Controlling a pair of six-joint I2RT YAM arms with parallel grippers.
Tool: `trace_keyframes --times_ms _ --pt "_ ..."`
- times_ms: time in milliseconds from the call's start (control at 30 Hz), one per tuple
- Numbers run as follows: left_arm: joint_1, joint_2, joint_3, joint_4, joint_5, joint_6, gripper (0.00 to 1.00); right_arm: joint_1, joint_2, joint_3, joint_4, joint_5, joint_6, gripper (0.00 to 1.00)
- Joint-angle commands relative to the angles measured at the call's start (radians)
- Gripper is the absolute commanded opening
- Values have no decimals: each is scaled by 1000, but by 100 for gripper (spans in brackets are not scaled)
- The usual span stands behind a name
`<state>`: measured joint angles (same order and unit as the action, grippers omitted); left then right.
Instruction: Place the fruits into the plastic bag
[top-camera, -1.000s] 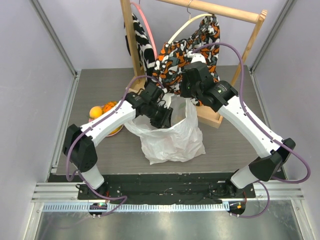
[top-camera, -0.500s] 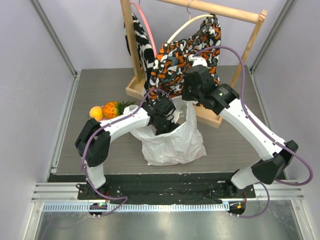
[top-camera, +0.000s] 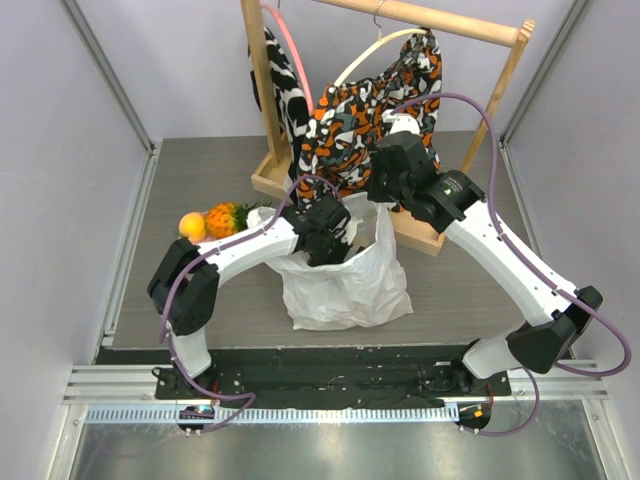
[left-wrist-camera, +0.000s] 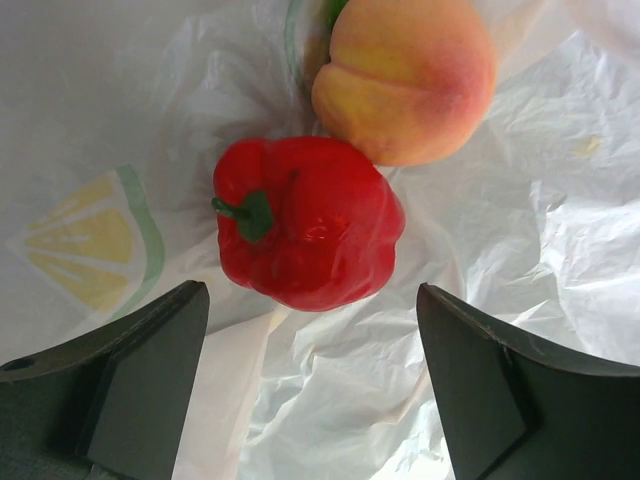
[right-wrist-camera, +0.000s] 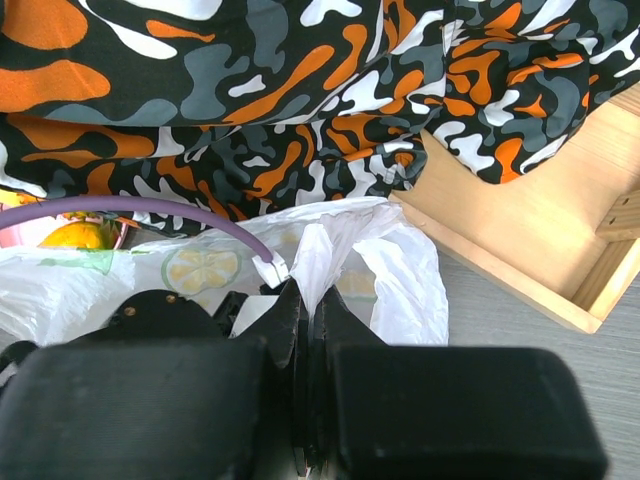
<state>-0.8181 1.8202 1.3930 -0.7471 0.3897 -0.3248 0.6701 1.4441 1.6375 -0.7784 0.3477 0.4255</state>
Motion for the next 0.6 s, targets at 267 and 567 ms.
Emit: trace_keyframes --times_ms 267,567 --pt "-6 -148 14 104 -95 -59 98 -6 -33 -10 34 16 12 1" --pt "-3 -283 -9 169 -216 -102 100 -4 -31 -7 34 25 4 1"
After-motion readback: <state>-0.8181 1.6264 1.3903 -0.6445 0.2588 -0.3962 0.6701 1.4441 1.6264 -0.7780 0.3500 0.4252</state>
